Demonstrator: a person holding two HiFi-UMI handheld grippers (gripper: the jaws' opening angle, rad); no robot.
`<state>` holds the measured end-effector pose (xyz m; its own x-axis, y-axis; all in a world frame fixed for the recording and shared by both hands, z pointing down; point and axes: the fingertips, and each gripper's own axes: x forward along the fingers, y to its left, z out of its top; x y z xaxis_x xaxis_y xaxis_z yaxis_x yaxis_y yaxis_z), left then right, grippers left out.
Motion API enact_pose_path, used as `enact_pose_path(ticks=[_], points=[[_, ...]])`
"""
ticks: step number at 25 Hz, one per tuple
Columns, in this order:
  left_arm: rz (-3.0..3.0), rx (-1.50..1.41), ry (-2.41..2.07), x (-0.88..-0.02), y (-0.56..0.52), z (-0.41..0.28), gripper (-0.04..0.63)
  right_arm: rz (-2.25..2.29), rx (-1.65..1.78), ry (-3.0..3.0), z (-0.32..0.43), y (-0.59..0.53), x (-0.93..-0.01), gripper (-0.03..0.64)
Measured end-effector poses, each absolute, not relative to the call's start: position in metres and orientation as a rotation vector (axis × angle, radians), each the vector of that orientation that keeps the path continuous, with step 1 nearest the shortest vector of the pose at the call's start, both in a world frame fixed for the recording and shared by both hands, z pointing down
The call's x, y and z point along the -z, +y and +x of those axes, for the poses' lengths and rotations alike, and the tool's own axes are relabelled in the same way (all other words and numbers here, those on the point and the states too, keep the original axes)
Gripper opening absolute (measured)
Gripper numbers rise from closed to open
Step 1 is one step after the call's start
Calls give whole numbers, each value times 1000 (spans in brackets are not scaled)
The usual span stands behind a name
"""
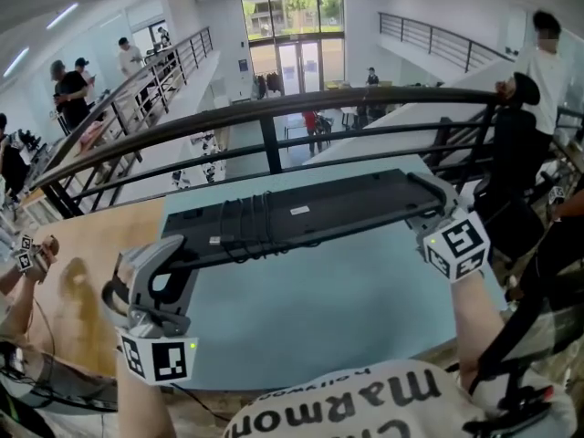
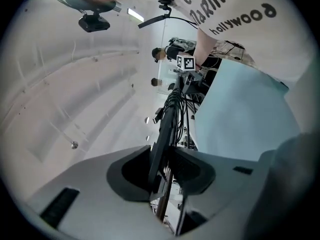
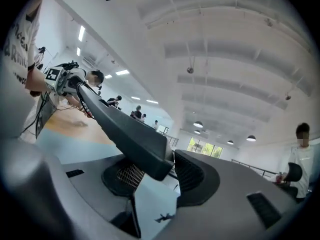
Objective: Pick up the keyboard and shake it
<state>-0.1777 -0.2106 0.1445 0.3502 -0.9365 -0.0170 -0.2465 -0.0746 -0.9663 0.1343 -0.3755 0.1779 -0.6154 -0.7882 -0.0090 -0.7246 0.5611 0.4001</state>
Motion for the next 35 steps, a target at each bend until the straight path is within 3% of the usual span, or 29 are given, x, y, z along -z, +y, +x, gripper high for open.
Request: enact_pose_path(ticks=[17, 35], points=[[-1924, 943, 1142, -293, -189, -170, 117, 1186, 161, -2465, 145, -348, -337, 190], [-2056, 1028, 1109, -345, -170, -160, 118, 1109, -15, -2361, 158, -316, -405, 190]])
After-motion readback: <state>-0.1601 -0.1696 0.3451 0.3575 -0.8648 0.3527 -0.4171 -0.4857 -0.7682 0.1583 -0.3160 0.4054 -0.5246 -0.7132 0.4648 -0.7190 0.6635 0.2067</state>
